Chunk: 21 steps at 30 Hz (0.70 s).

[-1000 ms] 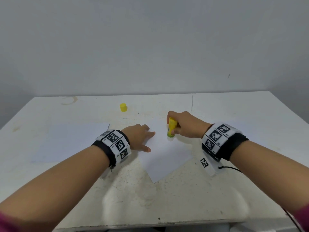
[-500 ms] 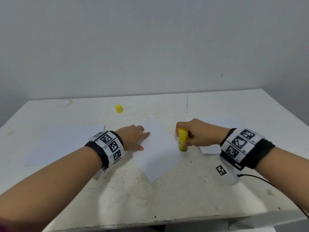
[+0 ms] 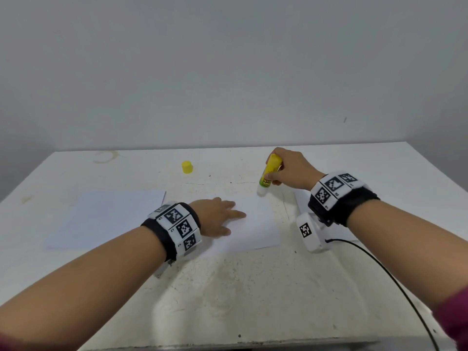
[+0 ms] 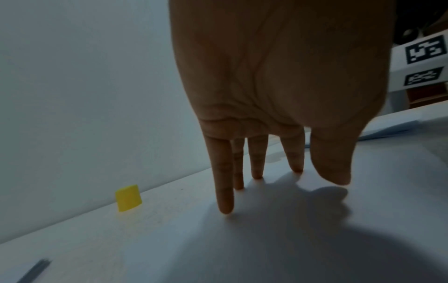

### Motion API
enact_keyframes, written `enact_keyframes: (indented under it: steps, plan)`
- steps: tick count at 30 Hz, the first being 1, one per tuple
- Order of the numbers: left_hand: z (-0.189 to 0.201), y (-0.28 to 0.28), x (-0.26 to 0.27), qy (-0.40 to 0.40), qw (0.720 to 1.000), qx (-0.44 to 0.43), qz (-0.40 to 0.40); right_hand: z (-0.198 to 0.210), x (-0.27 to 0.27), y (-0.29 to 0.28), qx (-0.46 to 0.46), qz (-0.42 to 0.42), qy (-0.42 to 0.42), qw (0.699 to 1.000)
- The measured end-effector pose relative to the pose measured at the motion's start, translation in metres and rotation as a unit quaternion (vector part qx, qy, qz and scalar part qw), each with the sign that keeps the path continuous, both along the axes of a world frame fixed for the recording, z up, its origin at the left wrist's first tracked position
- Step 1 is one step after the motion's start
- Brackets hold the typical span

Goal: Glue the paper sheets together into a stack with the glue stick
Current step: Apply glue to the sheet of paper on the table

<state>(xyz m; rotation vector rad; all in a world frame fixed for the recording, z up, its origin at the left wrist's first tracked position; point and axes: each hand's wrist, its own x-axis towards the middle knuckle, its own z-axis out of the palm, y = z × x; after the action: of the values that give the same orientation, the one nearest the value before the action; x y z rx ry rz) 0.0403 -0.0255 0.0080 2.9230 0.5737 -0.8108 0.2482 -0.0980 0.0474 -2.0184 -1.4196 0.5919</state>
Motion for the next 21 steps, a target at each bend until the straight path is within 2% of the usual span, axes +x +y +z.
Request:
enact_keyframes:
  steps: [6, 10, 16, 21]
  plan:
    - [-0.001, 0.003, 0.003, 0.024, 0.999, 0.037, -0.009, -0.004, -0.014, 0.024, -0.021, 0.017, -0.019, 0.999]
    - [-0.004, 0.005, 0.002, 0.010, 1.000, 0.025, 0.001, -0.014, -0.026, 0.029, -0.082, 0.061, -0.078, 0.992]
    - [-0.005, 0.008, 0.003, 0.005, 1.000, 0.024, -0.003, -0.015, -0.026, 0.016, -0.106, 0.101, -0.151, 0.978]
    - [-0.004, 0.010, 0.002, -0.004, 1.000, 0.022, 0.002, -0.016, -0.022, -0.013, -0.123, 0.128, -0.158, 0.972]
